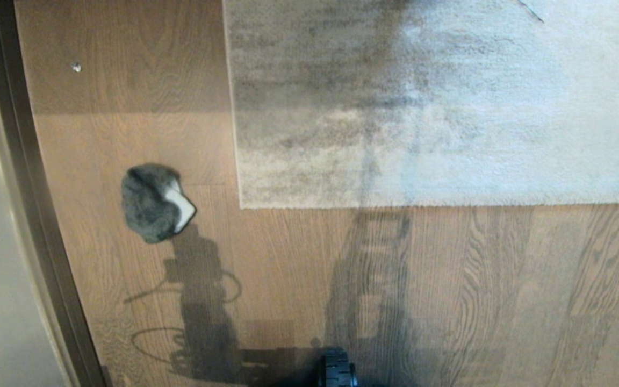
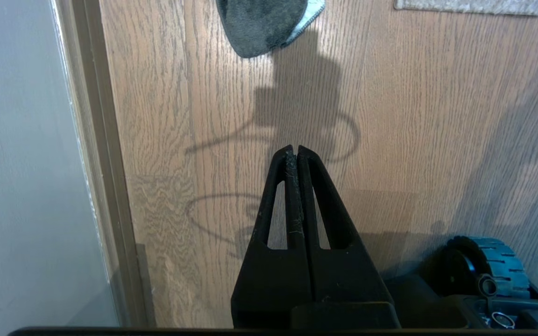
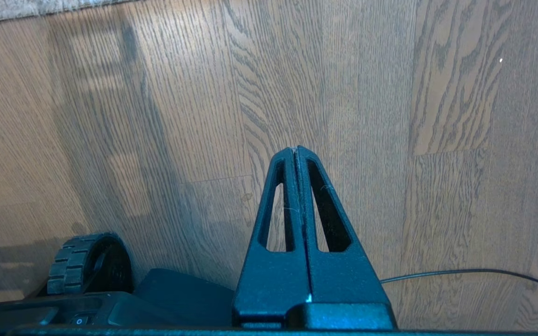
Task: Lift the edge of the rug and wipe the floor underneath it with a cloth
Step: Pick up the rag
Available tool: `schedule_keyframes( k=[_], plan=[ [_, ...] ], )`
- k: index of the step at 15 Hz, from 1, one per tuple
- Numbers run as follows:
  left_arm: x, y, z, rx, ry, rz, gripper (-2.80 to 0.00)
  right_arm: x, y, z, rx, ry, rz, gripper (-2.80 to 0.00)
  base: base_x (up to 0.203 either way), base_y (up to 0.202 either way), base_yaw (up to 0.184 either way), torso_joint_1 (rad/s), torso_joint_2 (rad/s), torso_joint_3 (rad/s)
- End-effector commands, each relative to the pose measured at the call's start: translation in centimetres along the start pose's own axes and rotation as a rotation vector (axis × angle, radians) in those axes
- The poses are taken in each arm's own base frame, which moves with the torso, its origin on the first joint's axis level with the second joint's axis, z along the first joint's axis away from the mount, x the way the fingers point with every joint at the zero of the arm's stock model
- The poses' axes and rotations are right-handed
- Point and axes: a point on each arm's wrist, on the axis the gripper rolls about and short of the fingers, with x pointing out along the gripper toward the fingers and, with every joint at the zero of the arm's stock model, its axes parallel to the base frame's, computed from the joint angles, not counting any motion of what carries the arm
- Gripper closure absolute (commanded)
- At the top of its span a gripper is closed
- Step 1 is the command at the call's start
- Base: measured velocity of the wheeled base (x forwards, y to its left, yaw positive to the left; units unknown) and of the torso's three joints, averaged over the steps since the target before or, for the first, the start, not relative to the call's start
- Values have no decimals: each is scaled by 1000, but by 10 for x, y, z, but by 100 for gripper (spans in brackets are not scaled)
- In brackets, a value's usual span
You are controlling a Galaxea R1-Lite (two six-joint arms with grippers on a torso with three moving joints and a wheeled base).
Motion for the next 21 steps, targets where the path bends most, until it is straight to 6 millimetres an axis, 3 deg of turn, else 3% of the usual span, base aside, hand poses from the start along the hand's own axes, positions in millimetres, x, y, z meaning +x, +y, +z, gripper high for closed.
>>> schedule_keyframes(
  k=[1,21],
  plan=[
    [0,0,0,-1,-1,1,0,0,0,0,1,-3,0,0,0,0,0,0,0,0],
    [0,0,0,-3,-1,0,0,0,0,0,0,-1,0,0,0,0,0,0,0,0]
  ],
)
